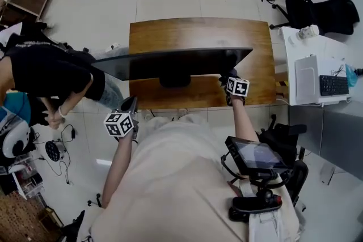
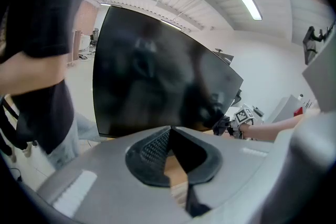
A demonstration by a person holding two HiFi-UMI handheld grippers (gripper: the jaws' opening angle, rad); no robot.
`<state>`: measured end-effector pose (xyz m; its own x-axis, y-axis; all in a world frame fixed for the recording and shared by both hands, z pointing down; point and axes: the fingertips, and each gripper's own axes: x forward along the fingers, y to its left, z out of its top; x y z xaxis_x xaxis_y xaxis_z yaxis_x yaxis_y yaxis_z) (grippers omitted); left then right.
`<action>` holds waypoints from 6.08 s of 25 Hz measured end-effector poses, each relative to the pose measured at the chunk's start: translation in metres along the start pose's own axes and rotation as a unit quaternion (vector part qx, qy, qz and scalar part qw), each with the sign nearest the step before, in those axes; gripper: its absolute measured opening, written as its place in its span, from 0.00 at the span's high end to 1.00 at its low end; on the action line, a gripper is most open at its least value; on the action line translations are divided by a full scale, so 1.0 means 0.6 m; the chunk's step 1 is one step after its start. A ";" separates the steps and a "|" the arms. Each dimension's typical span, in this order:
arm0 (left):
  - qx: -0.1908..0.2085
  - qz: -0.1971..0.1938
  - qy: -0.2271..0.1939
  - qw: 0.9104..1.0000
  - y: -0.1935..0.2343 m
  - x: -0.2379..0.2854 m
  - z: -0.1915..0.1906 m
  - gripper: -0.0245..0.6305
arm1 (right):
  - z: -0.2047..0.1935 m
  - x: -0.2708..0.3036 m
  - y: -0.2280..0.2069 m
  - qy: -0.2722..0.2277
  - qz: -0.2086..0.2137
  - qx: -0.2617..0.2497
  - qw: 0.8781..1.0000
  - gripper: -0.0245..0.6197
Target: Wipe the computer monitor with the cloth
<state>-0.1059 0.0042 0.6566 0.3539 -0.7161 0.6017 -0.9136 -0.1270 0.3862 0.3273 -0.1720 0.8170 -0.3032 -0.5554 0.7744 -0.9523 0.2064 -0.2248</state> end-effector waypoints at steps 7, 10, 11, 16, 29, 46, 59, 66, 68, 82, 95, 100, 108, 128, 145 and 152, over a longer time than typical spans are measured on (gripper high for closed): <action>-0.001 -0.003 0.002 1.000 0.003 0.006 -0.002 0.98 | -0.036 0.038 -0.012 0.034 -0.018 -0.020 0.999 0.79; -0.004 -0.001 0.001 1.000 0.004 0.005 -0.003 0.98 | -0.047 0.048 -0.020 0.044 -0.023 -0.023 0.999 0.79; -0.006 0.000 0.000 1.000 0.005 0.004 -0.004 0.98 | -0.049 0.050 -0.024 0.046 -0.026 -0.023 0.998 0.79; -0.023 0.013 -0.008 1.000 0.031 -0.020 -0.014 0.98 | -0.057 0.053 -0.034 0.047 -0.053 -0.004 0.997 0.79; -0.044 0.033 -0.010 0.998 0.160 -0.099 -0.018 0.98 | -0.083 0.068 0.058 0.068 -0.098 0.056 0.991 0.80; -0.048 0.027 -0.038 0.998 0.267 -0.131 0.029 0.98 | -0.112 0.117 0.253 0.122 -0.036 0.018 0.992 0.79; -0.041 0.013 -0.037 0.998 0.318 -0.143 0.044 0.98 | -0.116 0.141 0.350 0.117 -0.012 0.010 0.993 0.79; -0.037 0.009 -0.033 0.999 0.362 -0.164 0.047 0.98 | -0.122 0.164 0.432 0.111 0.006 -0.003 0.994 0.79; -0.035 0.008 -0.033 0.999 0.372 -0.170 0.047 0.98 | -0.123 0.170 0.453 0.109 0.011 -0.004 0.994 0.79; -0.021 0.001 -0.024 0.999 0.445 -0.212 0.045 0.99 | -0.138 0.206 0.618 0.105 0.051 -0.022 0.993 0.79; -0.024 0.007 -0.032 0.999 0.509 -0.260 0.035 0.99 | -0.149 0.237 0.770 0.111 0.089 -0.058 0.988 0.79; -0.028 0.007 -0.033 0.999 0.528 -0.271 0.027 0.99 | -0.152 0.253 0.825 0.115 0.102 -0.063 0.986 0.79; -0.042 0.007 -0.038 0.998 0.529 -0.275 0.005 0.99 | -0.154 0.258 0.868 0.126 0.122 -0.061 0.983 0.79; -0.029 -0.029 -0.041 0.998 0.470 -0.241 0.008 0.98 | -0.003 0.122 0.948 0.033 0.224 0.007 0.974 0.79; -0.027 -0.046 -0.031 0.998 0.427 -0.231 -0.019 0.99 | 0.105 0.012 0.988 -0.006 0.274 0.068 0.959 0.79; -0.026 -0.050 -0.030 0.998 0.407 -0.217 -0.020 0.99 | 0.162 -0.047 1.010 -0.021 0.327 0.113 0.938 0.79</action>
<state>-0.3727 0.0749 0.6809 0.4278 -0.7419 0.5162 -0.8628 -0.1650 0.4779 -0.2445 -0.1100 0.6014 -0.8212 -0.4022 0.4047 -0.5446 0.3409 -0.7663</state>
